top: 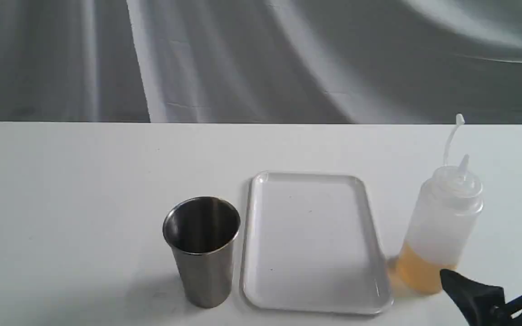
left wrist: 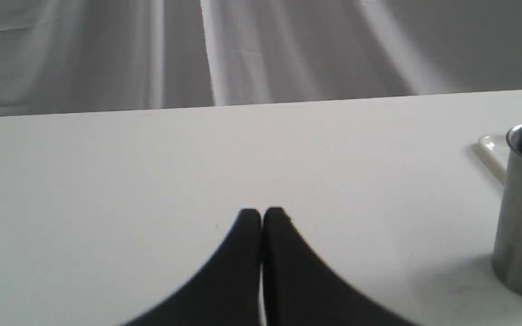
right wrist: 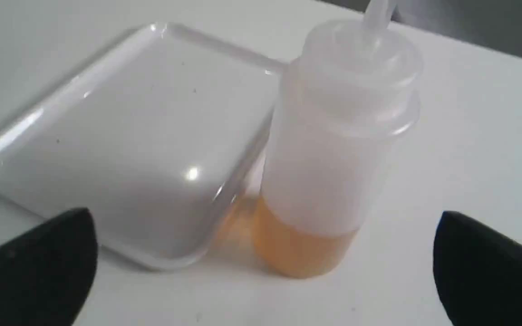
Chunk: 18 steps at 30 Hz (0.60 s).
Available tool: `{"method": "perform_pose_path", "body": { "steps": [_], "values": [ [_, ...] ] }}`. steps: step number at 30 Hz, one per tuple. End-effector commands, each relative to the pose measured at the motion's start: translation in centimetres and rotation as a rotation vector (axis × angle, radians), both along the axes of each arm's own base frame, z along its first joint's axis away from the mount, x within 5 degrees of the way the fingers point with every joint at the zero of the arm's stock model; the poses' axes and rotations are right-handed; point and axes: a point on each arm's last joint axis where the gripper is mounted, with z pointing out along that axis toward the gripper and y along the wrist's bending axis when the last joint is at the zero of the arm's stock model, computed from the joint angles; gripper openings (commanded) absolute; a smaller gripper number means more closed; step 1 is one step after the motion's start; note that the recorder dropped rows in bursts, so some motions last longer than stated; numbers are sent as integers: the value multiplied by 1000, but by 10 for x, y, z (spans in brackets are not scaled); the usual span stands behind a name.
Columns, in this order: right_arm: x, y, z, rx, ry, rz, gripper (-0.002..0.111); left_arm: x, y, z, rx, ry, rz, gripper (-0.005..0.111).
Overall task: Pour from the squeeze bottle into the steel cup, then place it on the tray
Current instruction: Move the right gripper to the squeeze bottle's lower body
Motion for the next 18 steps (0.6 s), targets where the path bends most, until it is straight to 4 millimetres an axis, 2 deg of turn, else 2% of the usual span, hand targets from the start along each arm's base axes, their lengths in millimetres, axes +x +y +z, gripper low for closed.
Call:
{"method": "perform_pose_path", "body": {
  "steps": [1, 12, 18],
  "values": [
    [6, 2, -10, 13, 39, 10, 105, 0, 0, -1, -5, -6, 2, 0],
    [25, 10, -31, 75, 57, 61, 105, 0, 0, -1, -5, -6, 2, 0],
    [30, 4, -33, 123, 44, -35, 105, 0, 0, -1, -7, -6, 3, 0]
  ]
}}
